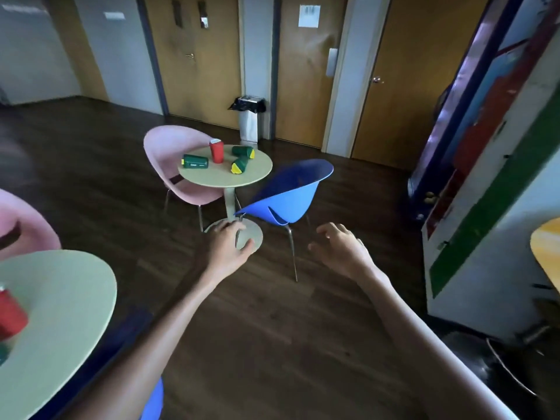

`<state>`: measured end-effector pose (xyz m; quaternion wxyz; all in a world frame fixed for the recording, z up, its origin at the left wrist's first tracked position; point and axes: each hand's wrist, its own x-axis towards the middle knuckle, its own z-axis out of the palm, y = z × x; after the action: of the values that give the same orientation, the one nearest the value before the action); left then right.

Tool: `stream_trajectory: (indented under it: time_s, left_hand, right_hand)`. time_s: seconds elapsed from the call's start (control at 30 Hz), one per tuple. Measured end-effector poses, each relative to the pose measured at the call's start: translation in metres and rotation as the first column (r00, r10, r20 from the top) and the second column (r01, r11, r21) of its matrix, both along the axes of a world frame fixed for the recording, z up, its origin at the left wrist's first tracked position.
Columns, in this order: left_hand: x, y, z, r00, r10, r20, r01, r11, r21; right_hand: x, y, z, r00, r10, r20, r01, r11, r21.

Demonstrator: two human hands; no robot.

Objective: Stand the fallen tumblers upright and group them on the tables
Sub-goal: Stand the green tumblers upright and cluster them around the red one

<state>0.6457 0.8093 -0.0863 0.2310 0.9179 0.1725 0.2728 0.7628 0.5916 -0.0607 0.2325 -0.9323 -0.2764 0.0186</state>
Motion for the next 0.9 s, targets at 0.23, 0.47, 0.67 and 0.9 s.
stream_trajectory:
  time_s: [0.23,0.47,0.67,0.9]
  left_hand:
    - [0.031,0.072,-0.009,0.998,0.062,-0.015,-0.063,0.994,-0.089]
    - [0.109,0.144,-0.037,0.99,0.121,-0.075,-0.126,0.989,-0.076]
    - [0.192,0.205,-0.051,0.948,0.269,-0.167,-0.27,0.963,0.021]
    - [0.256,0.272,-0.063,0.9,0.359,-0.248,-0.379,0.925,-0.033]
  right_hand:
    - [0.05,0.086,-0.011,0.996,0.068,-0.053,-0.069,0.997,-0.021]
    - [0.144,0.17,-0.04,0.987,0.097,-0.126,-0.101,0.995,-0.023]
    - [0.24,0.247,-0.064,0.968,0.202,-0.148,-0.212,0.976,-0.053]
    - [0.331,0.344,-0.077,0.928,0.336,-0.162,-0.349,0.935,-0.06]
